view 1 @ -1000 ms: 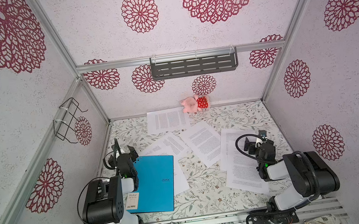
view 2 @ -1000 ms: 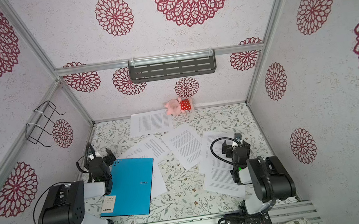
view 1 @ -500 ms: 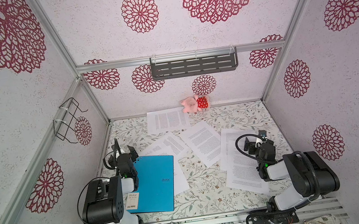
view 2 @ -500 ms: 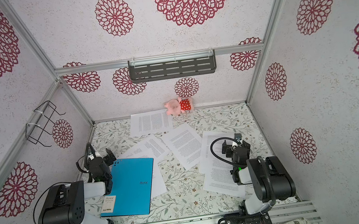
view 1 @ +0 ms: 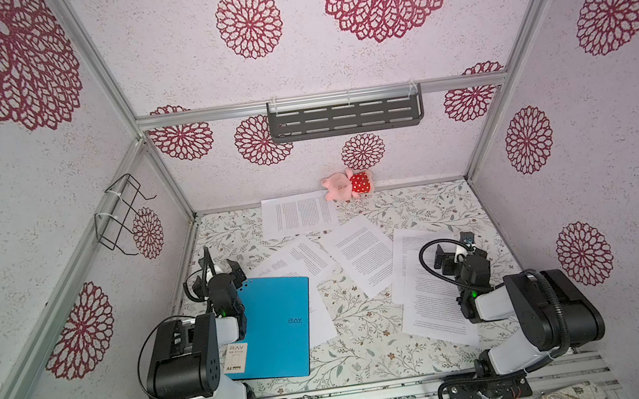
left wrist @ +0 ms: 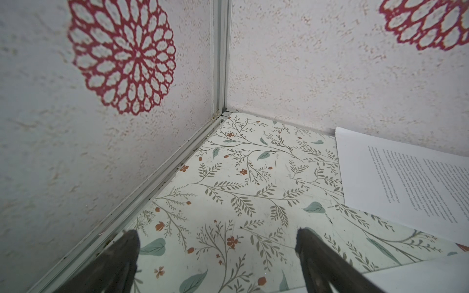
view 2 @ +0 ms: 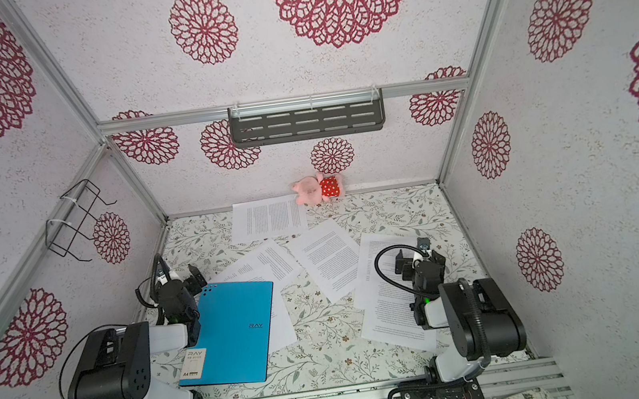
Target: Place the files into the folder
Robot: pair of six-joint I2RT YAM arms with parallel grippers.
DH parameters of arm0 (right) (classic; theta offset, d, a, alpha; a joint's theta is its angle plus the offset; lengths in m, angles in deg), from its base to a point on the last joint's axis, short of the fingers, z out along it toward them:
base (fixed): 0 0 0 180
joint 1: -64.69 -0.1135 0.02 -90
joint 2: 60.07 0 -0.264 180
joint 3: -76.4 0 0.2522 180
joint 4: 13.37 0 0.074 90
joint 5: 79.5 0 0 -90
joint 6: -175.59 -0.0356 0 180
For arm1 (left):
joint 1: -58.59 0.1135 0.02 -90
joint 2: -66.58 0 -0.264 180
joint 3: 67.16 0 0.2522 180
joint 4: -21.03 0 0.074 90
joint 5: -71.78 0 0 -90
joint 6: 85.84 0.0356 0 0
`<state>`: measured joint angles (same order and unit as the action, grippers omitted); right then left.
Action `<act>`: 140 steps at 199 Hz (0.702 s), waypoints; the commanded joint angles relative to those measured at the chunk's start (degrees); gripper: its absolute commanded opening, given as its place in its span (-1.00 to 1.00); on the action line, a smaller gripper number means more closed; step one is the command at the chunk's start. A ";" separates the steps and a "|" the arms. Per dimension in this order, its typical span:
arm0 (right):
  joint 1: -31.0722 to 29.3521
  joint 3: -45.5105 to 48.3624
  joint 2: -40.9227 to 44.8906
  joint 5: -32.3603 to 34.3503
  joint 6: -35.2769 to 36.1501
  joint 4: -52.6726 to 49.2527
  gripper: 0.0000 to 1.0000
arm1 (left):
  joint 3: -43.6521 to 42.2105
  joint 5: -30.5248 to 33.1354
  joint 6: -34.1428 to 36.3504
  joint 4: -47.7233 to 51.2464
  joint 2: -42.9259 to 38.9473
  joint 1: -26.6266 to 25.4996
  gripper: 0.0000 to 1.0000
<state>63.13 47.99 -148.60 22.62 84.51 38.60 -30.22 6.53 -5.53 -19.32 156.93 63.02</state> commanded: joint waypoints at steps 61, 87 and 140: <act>-2.05 -6.35 20.39 15.07 -10.02 -23.48 0.98 | 10.64 21.15 1.99 24.52 -8.66 -8.70 0.98; -1.57 -8.34 25.51 14.24 -24.94 -33.76 0.98 | 26.52 25.91 -29.04 74.70 -15.24 -11.46 0.98; -5.53 -14.68 24.61 -11.81 -32.21 -49.92 0.98 | 18.90 -5.09 -45.75 96.96 -27.08 -2.50 0.98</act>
<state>62.47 38.54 -121.33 22.90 56.64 1.05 -4.29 18.27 -41.44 59.21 133.23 54.47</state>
